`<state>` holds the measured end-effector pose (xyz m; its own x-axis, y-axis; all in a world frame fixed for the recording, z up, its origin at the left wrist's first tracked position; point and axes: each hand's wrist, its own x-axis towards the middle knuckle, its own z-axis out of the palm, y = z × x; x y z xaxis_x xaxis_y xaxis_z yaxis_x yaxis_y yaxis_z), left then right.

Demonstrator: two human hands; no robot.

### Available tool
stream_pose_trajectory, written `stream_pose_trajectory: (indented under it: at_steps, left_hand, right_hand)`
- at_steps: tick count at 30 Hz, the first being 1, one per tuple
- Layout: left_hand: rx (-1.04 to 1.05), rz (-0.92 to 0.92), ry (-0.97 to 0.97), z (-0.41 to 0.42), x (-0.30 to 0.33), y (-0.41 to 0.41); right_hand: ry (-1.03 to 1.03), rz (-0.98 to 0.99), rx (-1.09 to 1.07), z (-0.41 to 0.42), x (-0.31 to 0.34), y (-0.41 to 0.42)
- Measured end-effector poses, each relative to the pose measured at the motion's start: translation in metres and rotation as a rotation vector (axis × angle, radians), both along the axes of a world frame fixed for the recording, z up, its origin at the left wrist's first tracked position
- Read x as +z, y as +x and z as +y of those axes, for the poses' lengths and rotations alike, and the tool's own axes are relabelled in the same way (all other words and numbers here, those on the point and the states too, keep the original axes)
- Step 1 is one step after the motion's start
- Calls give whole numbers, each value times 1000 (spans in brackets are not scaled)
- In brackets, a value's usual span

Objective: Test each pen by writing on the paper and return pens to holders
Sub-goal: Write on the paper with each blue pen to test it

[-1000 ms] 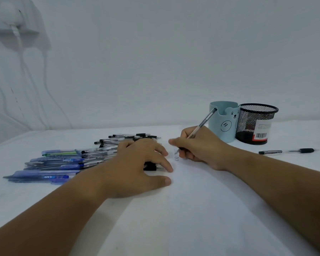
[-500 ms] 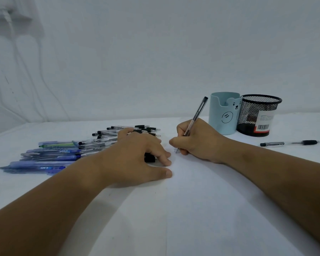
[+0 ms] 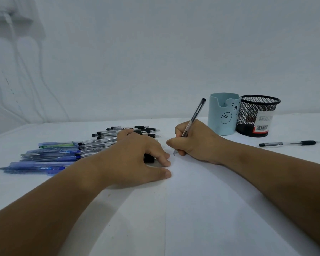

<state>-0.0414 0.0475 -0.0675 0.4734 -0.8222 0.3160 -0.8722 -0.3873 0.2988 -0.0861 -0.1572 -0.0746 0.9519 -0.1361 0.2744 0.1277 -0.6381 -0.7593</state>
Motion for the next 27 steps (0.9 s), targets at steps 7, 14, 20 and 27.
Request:
stream_pose_trajectory:
  at_steps: [7, 14, 20, 27]
  left_hand:
    - [-1, -4, 2, 0, -1, -2]
    - [-3, -6, 0, 0, -1, -1]
    - [-8, -12, 10, 0, 0, -2]
    - [-5, -13, 9, 0, 1, -3]
  right_hand:
    - [-9, -24, -19, -1, -2, 2]
    - [-29, -31, 5, -2, -2, 2]
    - [-39, -48, 9, -4, -2, 3]
    - [-51, -34, 18, -4, -2, 3]
